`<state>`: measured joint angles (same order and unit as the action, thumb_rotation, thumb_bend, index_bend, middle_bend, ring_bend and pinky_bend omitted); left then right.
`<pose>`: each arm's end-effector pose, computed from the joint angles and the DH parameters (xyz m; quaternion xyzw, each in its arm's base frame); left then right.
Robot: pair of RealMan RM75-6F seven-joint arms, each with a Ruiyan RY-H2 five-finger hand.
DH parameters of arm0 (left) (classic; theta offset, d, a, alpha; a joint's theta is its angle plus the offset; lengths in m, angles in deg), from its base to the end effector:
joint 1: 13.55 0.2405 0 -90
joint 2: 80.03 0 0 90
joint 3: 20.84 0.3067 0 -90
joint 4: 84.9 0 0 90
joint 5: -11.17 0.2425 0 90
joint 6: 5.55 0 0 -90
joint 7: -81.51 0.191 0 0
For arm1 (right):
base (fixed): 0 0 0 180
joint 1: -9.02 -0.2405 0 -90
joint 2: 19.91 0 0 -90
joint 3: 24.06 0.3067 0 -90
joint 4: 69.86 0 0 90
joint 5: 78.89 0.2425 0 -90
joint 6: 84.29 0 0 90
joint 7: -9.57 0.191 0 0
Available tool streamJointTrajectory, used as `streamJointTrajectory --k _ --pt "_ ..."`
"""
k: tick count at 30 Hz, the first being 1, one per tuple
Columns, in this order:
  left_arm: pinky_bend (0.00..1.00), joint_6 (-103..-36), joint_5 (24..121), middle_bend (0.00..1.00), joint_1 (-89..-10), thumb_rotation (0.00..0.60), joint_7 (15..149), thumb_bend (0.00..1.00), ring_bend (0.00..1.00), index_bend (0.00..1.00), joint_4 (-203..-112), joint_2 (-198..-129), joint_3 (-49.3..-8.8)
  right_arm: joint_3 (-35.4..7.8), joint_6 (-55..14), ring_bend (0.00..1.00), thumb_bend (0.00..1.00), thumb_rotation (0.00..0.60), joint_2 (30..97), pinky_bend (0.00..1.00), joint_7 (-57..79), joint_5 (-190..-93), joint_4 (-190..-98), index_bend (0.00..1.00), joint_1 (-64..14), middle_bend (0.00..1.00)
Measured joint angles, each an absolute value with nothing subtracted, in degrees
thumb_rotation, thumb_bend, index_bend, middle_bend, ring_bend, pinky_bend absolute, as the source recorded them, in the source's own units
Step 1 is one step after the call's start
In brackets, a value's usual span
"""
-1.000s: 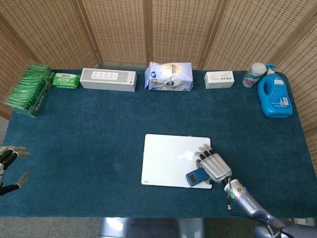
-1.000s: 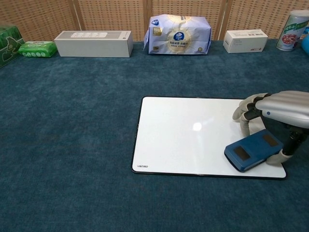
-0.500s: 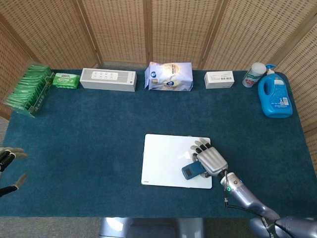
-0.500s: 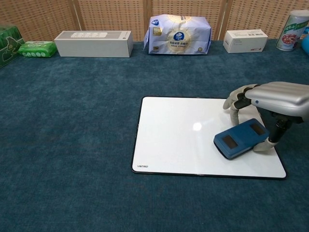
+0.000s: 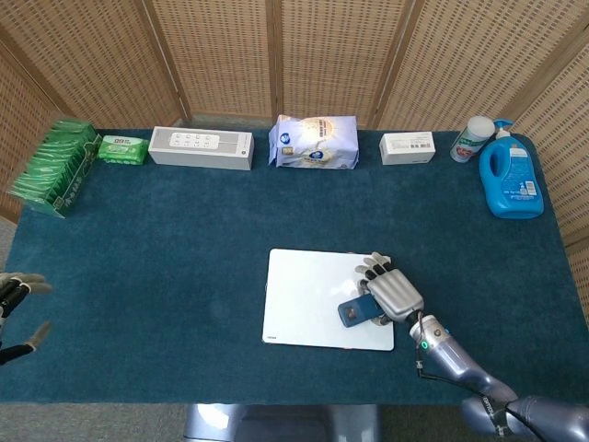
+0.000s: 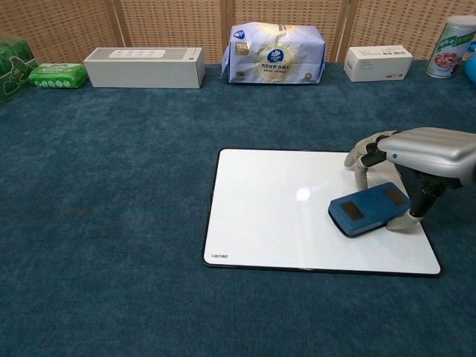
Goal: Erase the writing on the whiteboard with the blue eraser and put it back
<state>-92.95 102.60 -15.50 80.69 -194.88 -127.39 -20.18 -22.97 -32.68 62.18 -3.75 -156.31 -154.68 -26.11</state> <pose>-0.3129 0.1988 0.2130 -0.6094 -0.3982 -0.3930 0.5618 -0.2530 -0.3649 -0.0588 0.8049 -0.3577 0.2892 0.3749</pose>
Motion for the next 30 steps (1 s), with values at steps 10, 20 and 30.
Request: streamJointTrajectory --k 10,20,30 --pt "0.2 -92.6 102.8 0.3 -15.9 0.6 80.7 0.36 0.25 0.34 -194.9 -127.6 -20.3 -24.5 -29.8 0.0 0.15 0.6 60.2 0.0 -4.3 -157.1 -157.4 0.86 -23.7 0.18" --pt "0.2 -91.9 103.0 0.3 -16.6 0.6 80.9 0.36 0.25 0.34 -194.9 -128.0 -20.6 -25.7 -26.7 0.0 0.15 0.6 56.6 0.0 -5.0 -157.8 -161.8 0.86 -21.1 0.18" --pt "0.2 -90.1 102.5 0.3 -17.7 0.6 82.5 0.36 0.25 0.34 -196.0 -128.9 -20.8 -23.0 -25.1 0.0 0.15 0.6 49.2 0.0 -5.2 -158.0 -168.4 0.86 -21.4 0.18"
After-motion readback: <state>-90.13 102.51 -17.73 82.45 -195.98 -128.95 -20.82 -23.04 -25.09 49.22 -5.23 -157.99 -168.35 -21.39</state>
